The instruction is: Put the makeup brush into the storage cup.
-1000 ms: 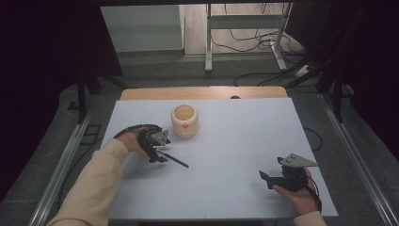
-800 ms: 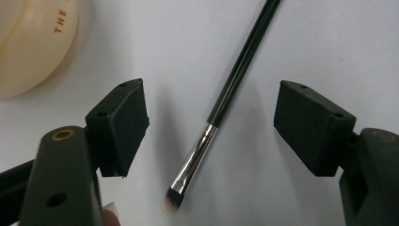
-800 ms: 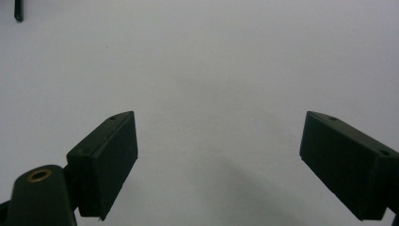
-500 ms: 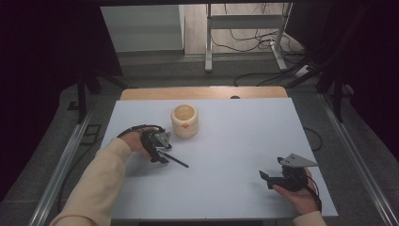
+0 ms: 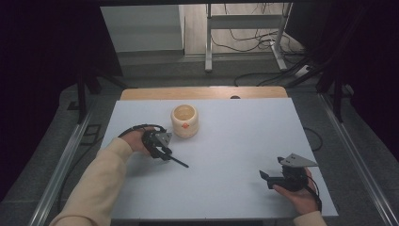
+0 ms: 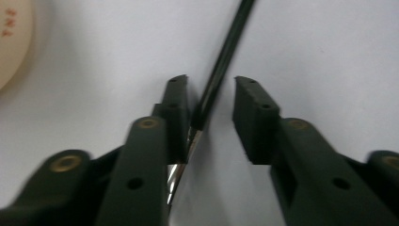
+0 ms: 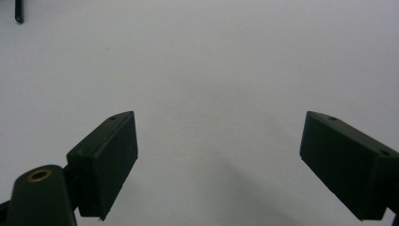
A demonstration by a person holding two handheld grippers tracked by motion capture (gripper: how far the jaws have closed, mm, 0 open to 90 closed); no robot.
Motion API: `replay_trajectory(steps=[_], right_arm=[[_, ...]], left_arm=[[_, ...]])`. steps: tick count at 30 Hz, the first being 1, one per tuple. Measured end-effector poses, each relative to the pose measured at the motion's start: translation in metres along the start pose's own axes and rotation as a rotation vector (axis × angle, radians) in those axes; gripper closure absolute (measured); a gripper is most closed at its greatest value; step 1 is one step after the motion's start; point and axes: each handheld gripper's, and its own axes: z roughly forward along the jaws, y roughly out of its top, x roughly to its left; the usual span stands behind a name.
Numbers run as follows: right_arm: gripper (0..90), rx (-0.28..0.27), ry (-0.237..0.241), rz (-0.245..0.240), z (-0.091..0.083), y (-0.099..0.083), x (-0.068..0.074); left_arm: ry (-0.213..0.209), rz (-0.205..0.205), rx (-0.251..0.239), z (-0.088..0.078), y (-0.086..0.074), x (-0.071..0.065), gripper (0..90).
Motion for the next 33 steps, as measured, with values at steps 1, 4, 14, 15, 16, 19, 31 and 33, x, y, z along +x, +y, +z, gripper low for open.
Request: replay_trajectory(steps=[1,4,14,15,16,19,31,33], right_arm=[[11.9,0.0,0.0,0.0,0.0,0.0,0.0],[11.8,-0.003,0.001,-0.001,-0.001,0.0,0.001],[11.9,-0.009,0.0,-0.003,-0.002,0.001,0.002],[11.9,-0.011,0.0,-0.004,-0.002,0.001,0.002],[11.9,-0.011,-0.001,-0.003,-0.002,0.001,0.002],[12.0,-0.012,-0.003,0.001,-0.002,0.001,0.001],[12.0,-0.015,-0.005,0.004,-0.003,0.001,0.0],[12.0,-0.016,-0.006,0.005,-0.003,0.001,0.0]], left_arm=[[-0.002,0.013,0.007,0.0,0.001,-0.001,73.0],[-0.003,0.03,0.013,0.0,0.002,-0.003,78.8],[0.023,0.051,0.017,0.0,0.003,-0.008,83.4],[0.027,0.051,0.02,0.0,0.003,-0.008,83.4],[0.032,0.05,0.021,0.0,0.004,-0.009,83.5],[0.045,0.032,0.027,-0.003,0.004,-0.01,83.4],[0.104,-0.06,0.015,-0.03,0.01,-0.022,83.5],[0.116,-0.077,0.006,-0.033,0.012,-0.025,83.5]])
